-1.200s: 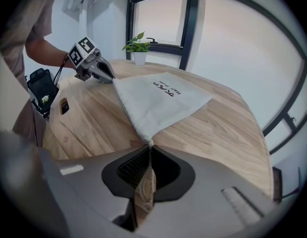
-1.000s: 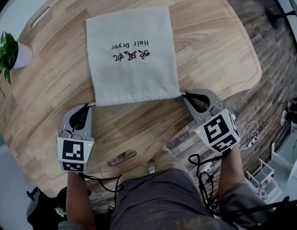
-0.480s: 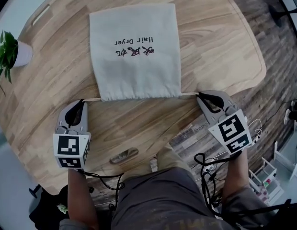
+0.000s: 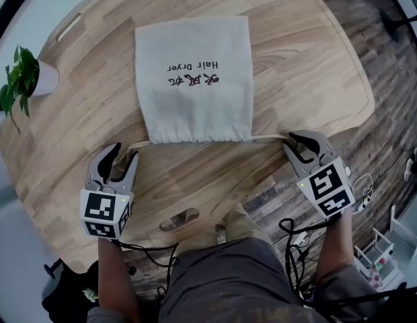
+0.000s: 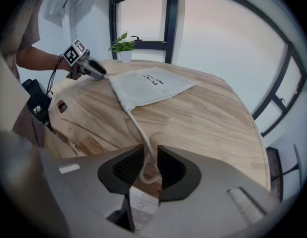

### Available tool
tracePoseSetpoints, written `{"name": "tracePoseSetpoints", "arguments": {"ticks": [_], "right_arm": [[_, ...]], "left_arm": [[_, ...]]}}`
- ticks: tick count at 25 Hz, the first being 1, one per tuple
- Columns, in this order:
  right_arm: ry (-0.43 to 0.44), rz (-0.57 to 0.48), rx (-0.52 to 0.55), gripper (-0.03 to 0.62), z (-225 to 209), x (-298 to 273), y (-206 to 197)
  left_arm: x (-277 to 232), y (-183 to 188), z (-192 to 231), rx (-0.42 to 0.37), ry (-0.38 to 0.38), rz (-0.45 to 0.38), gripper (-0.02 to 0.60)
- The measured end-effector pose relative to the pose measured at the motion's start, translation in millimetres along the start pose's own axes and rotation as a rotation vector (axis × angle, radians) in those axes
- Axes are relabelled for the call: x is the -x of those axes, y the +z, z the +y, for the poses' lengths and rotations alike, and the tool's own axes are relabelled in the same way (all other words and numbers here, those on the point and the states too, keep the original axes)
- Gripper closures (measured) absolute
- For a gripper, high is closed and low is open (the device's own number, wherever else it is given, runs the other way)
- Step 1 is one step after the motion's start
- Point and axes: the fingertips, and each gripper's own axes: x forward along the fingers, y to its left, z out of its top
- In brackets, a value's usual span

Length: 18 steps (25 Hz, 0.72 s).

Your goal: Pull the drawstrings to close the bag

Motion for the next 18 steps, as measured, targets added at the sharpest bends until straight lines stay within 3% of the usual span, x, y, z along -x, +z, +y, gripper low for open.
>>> {"name": "tracePoseSetpoints", "arguments": {"ticks": [2,5,9,11,14,18], "right_arm": [[0.048,-0.002,0.007,0.391,8.8,4.7,1.2],[0.081,-0.082,0.007,0.359,14.5,15.9,19.4],[0.092,-0.154,0.052,0.376,19.1,13.2,52.8],[0.095,-0.124,0.115,0.397,24.6,1.7,60.0],[0.117,-0.076,0.186,0.427,34.9,-14.9,63.1],[0.149,-0.065,0.200,0.459,42.6,-27.6,61.7]], "left_arm": [[9.0,4.5,-6.9,-0.028,-0.023,0.000,0.363],[18.4,18.0,-12.0,-0.065,-0.044,-0.034,0.347],[5.9,33.1,-21.2,-0.078,-0.107,-0.059,0.342],[-4.3,33.8,-24.7,-0.099,-0.129,-0.049,0.342],[-18.6,24.0,-30.9,-0.191,-0.156,0.027,0.342],[-28.1,20.2,-37.9,-0.236,-0.192,0.061,0.345]]}}
